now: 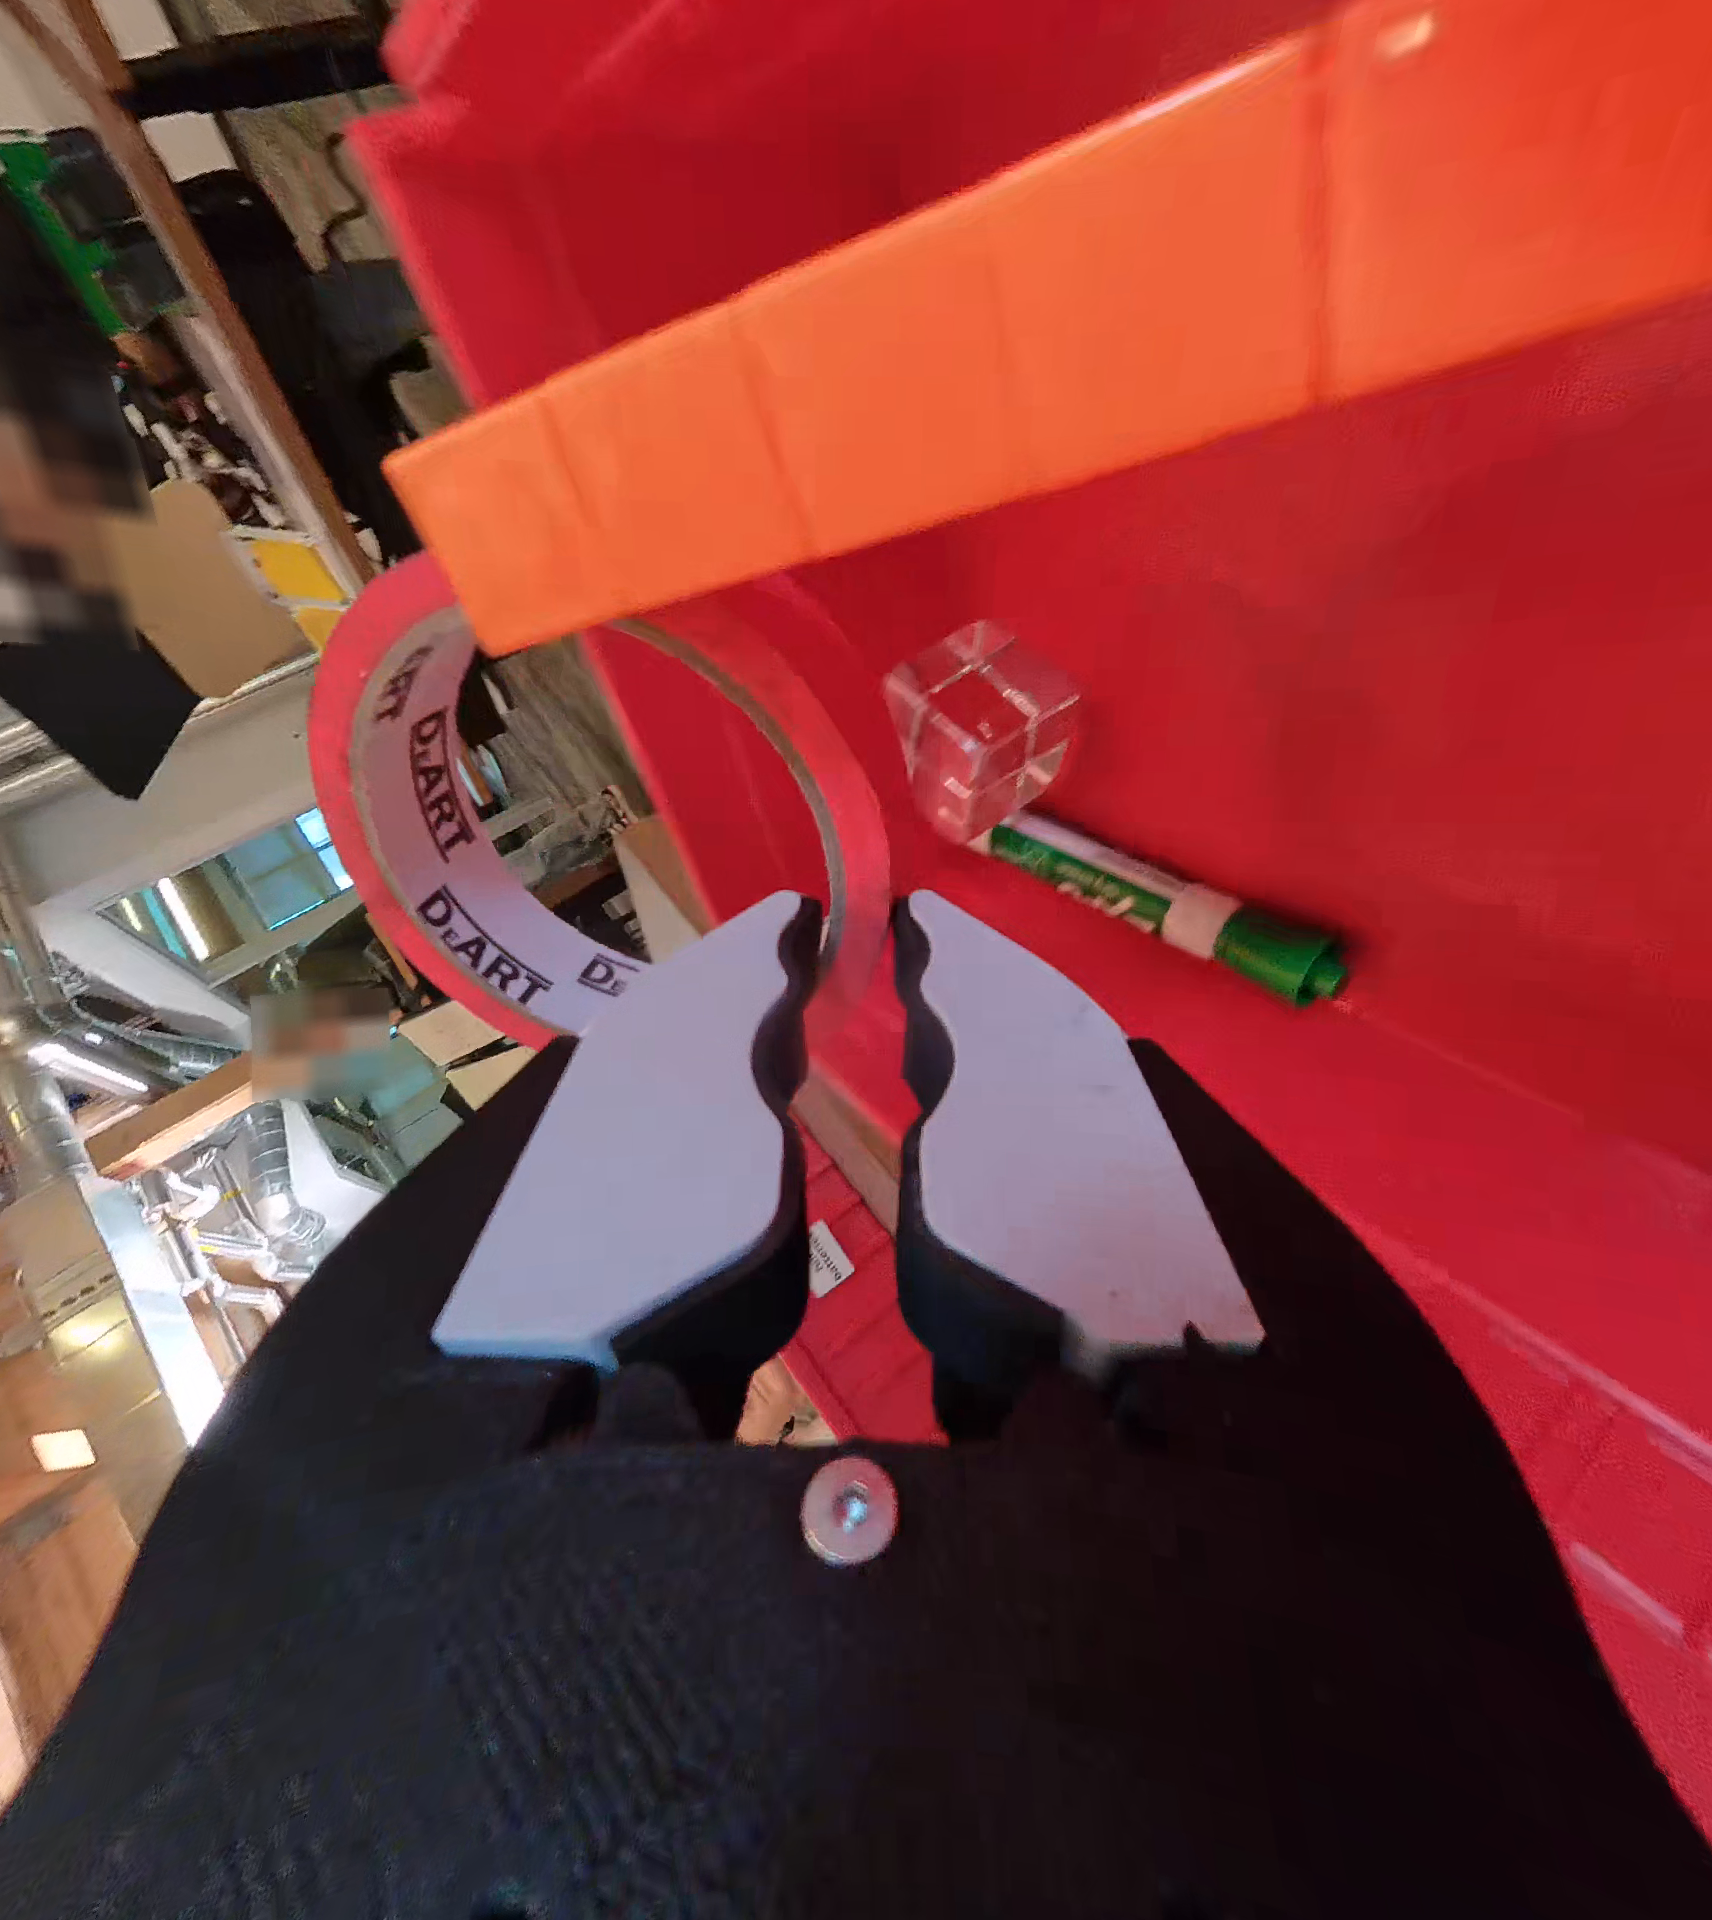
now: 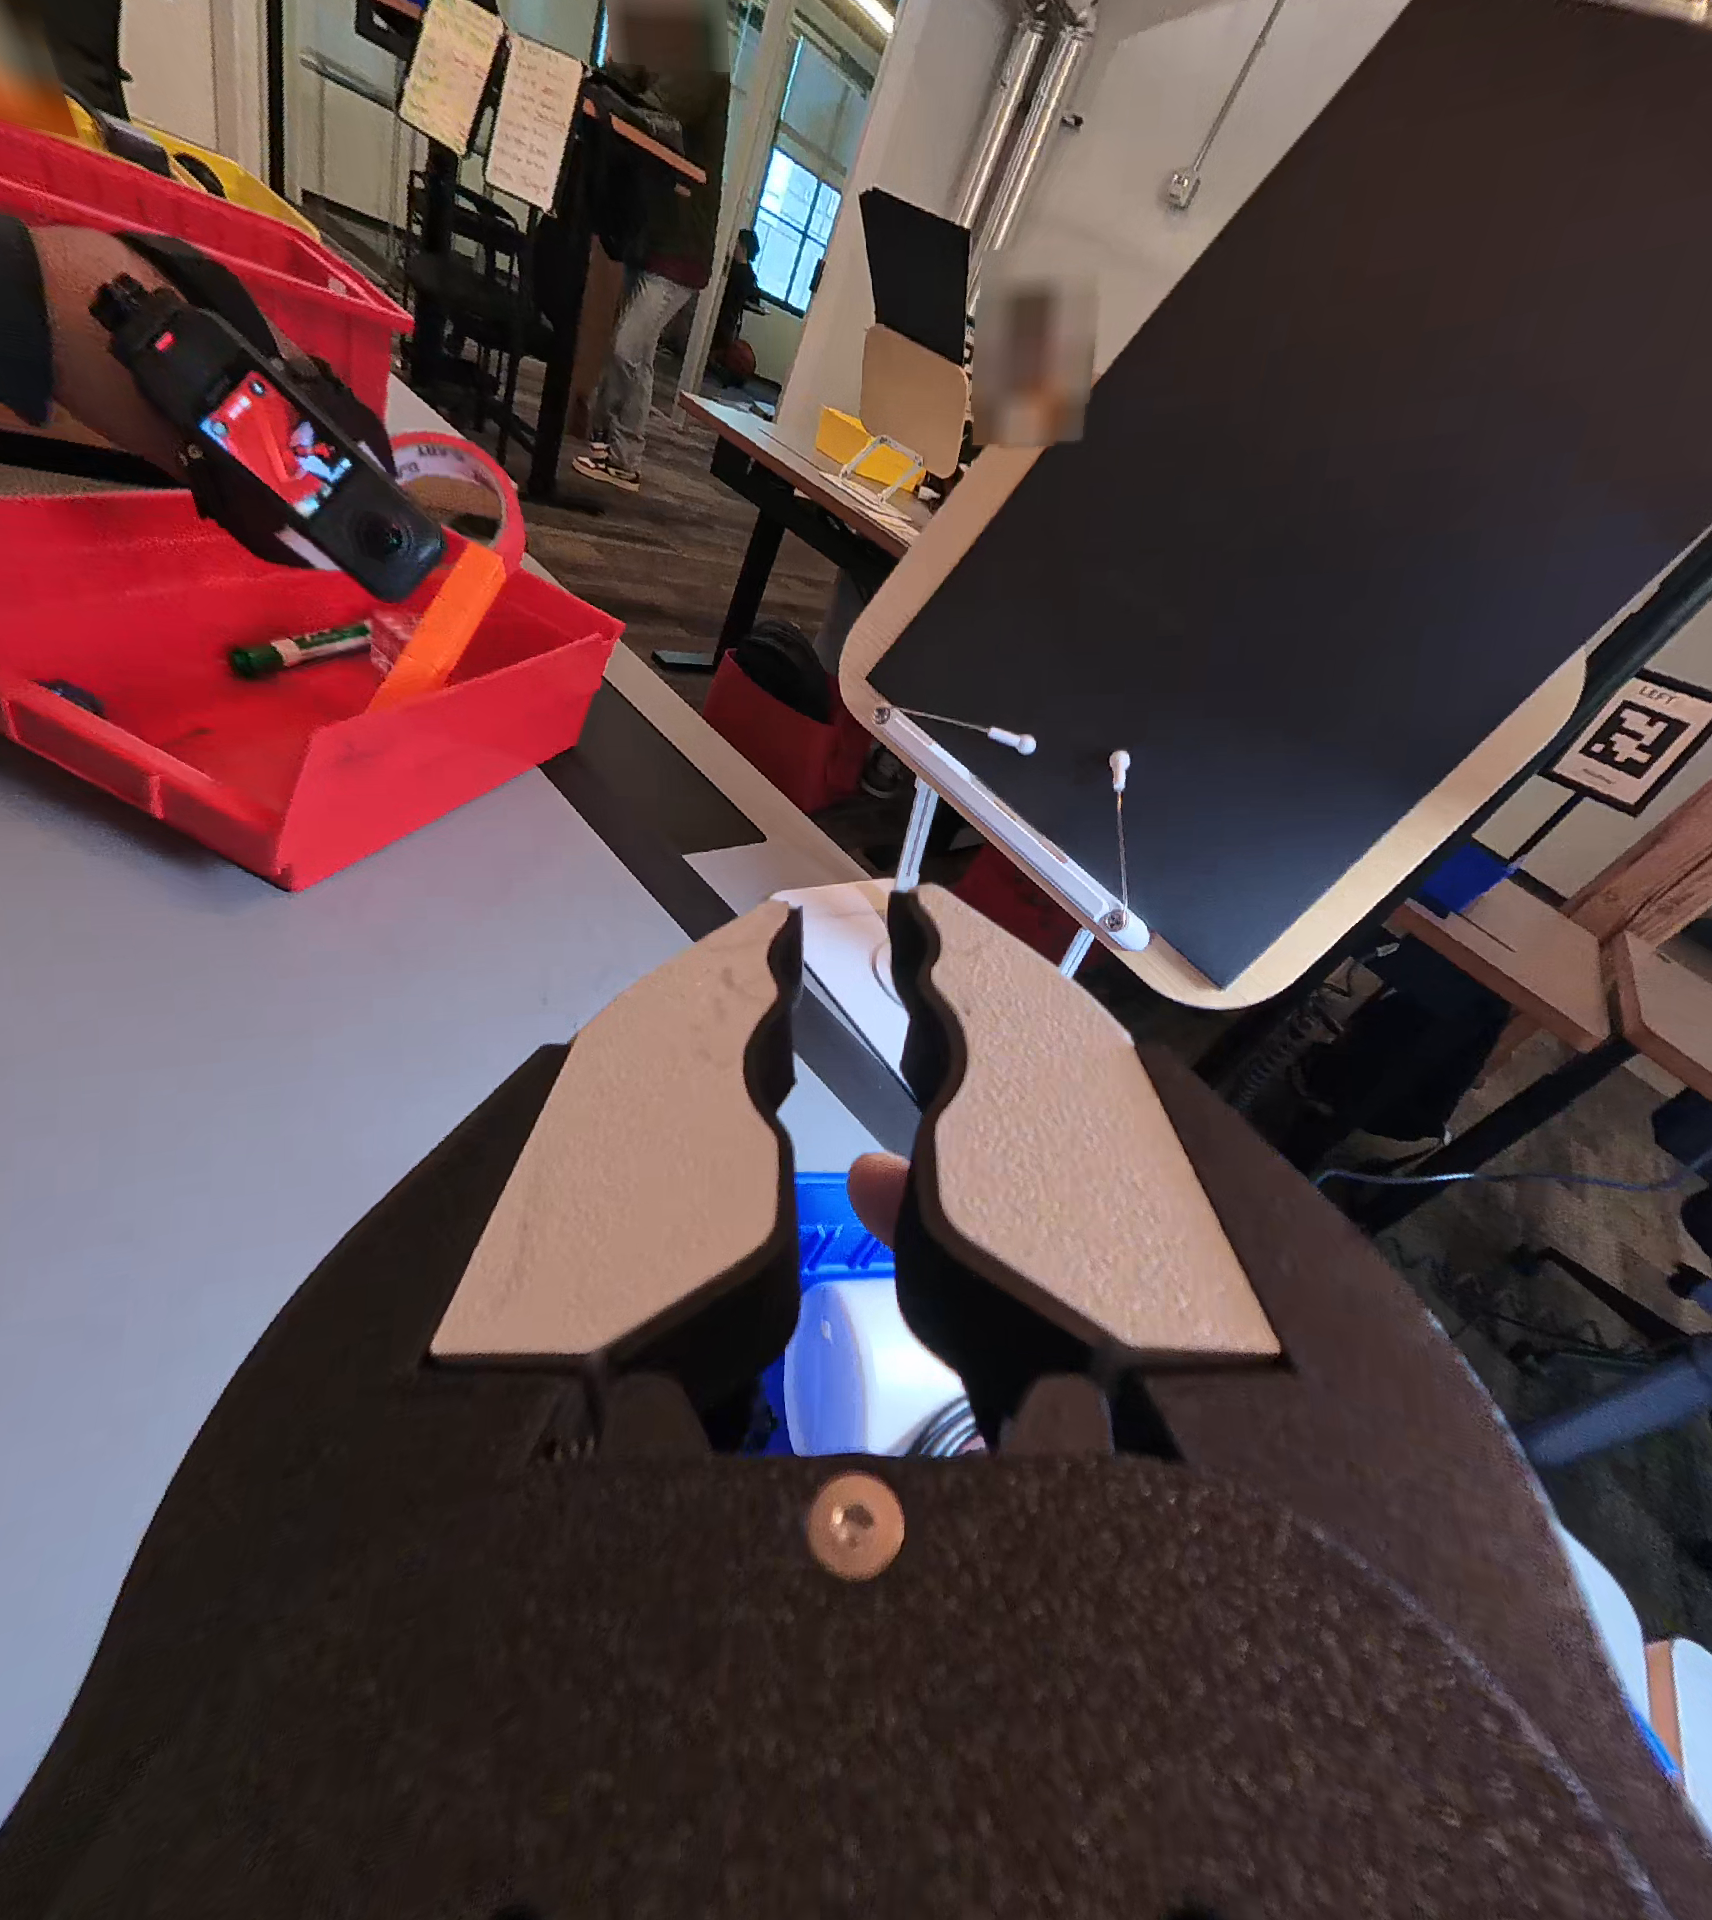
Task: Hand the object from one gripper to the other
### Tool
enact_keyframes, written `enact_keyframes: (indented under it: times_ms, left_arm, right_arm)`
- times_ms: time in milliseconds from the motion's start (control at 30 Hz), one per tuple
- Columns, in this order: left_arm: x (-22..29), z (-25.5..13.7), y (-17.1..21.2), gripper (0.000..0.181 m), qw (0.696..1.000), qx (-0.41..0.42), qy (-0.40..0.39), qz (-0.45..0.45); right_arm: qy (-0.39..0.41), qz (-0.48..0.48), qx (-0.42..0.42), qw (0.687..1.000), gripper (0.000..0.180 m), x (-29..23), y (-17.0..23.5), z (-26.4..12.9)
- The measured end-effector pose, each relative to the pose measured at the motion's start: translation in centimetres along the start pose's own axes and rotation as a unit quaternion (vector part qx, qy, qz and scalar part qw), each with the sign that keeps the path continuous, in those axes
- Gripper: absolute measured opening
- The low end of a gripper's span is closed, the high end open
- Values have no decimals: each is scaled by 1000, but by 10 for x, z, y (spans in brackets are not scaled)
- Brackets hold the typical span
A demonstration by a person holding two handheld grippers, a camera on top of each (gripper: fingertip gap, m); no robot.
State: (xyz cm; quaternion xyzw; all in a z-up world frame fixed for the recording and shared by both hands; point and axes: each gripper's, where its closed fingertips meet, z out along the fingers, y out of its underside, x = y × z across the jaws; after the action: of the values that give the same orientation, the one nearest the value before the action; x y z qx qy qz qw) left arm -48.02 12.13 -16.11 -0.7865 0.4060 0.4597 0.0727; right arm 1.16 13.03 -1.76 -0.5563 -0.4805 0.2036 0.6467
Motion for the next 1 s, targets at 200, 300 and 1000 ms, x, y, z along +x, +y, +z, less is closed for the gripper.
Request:
enact_keyframes:
  times_ms: [200, 300, 1000]
  left_arm:
    - [-32, -40, 26, 11, 998, 15, -50, -39]
    - [-41, -61, 28, 10, 996, 35, -69, -52]
    - [5, -256, -170, 10, 891, 424, -62, -151]
  right_arm:
    - [-1, -5, 23, 1000, 16, -3, -16, -8]
    - [-2, -7, 32, 999, 16, -4, -23, -11]
    - [-61, 30, 54, 996, 15, -41, -24, 10]
